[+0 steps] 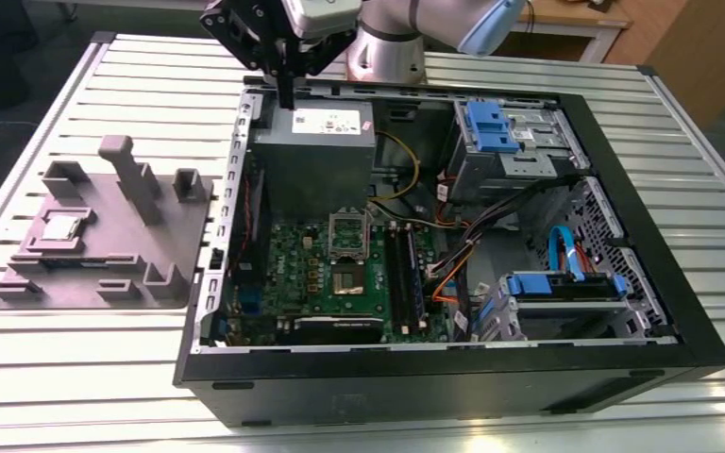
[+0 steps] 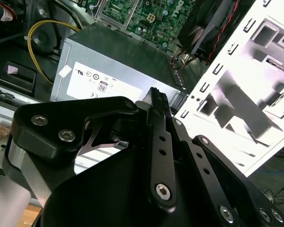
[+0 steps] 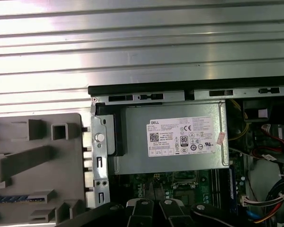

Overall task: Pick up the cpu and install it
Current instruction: 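Reach for the cpu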

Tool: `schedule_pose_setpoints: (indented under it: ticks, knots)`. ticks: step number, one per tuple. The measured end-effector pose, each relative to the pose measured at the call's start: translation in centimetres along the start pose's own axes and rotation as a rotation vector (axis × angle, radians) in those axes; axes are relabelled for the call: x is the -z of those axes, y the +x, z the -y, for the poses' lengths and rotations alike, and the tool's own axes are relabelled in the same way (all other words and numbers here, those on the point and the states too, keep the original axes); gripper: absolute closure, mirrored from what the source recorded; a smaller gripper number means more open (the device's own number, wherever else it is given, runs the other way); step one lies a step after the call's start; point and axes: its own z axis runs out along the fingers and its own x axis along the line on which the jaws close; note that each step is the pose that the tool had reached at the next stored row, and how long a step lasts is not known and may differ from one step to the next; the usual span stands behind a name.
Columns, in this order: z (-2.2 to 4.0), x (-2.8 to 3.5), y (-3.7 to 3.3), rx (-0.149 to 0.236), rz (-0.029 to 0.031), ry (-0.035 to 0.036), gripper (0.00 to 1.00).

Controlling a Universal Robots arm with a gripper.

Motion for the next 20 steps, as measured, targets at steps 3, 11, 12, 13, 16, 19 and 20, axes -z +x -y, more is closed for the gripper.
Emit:
schedule_pose_setpoints:
  ticks: [3, 11, 12, 13, 16, 19, 20]
  knots:
    - [0.01, 0.00, 0.15, 0.000, -0.0001, 0.0000, 0.90]
    - [0.05, 0.00, 0.61, 0.000, 0.0000, 0.0000, 0.90]
    - [0.05, 0.00, 0.67, 0.000, 0.0000, 0.0000, 0.90]
    - [0.06, 0.00, 0.72, 0.000, 0.0000, 0.0000, 0.90]
    - [0.07, -0.01, 0.87, 0.000, 0.0000, 0.0000, 0.90]
    - [0.08, -0.01, 1.04, 0.000, 0.0000, 0.0001, 0.90]
    - [0.08, 0.00, 1.08, 0.000, 0.0000, 0.0000, 0.90]
